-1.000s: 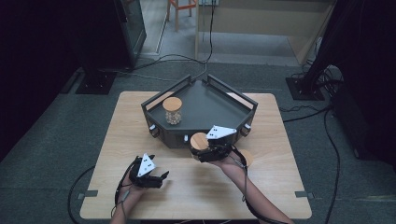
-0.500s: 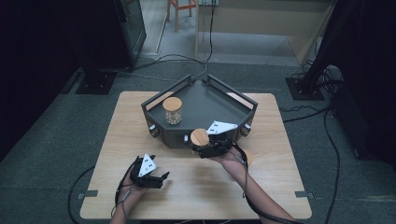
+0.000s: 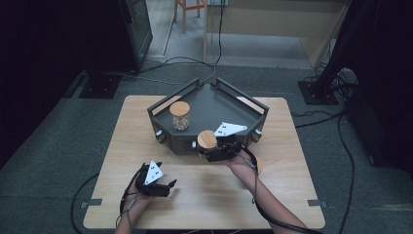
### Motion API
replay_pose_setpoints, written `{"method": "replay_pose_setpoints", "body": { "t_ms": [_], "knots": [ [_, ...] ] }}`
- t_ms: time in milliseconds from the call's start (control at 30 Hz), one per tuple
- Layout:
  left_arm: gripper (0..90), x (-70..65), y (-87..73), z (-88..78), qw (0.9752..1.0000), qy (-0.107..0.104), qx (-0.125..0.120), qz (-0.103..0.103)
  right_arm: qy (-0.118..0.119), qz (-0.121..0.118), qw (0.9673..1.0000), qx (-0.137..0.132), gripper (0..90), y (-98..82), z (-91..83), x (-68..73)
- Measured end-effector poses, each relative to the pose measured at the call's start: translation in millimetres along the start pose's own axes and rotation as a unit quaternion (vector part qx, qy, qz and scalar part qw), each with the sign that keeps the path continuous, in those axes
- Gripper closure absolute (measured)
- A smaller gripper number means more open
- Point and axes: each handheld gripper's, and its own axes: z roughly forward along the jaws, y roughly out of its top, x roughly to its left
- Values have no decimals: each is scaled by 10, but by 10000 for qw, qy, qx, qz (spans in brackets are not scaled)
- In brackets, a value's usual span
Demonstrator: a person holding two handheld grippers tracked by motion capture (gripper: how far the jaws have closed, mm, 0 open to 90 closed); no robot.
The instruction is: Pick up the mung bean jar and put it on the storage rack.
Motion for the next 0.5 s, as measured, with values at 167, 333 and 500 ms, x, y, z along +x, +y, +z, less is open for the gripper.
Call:
{"method": "replay_pose_setpoints", "body": {
  "t_ms": [167, 333, 500],
  "knots": [
    [124, -4, 8, 4, 10000, -1, 22, 21, -11, -19, 10000, -28, 254, 50, -21, -11],
    [124, -4, 8, 6, 10000, -5, 27, 20, -23, -29, 10000, -24, 255, 101, -34, -31],
    [124, -5, 14, 9, 10000, -12, 42, 36, -24, -5, 10000, -55, 255, 131, -40, -51]
  ]
}}
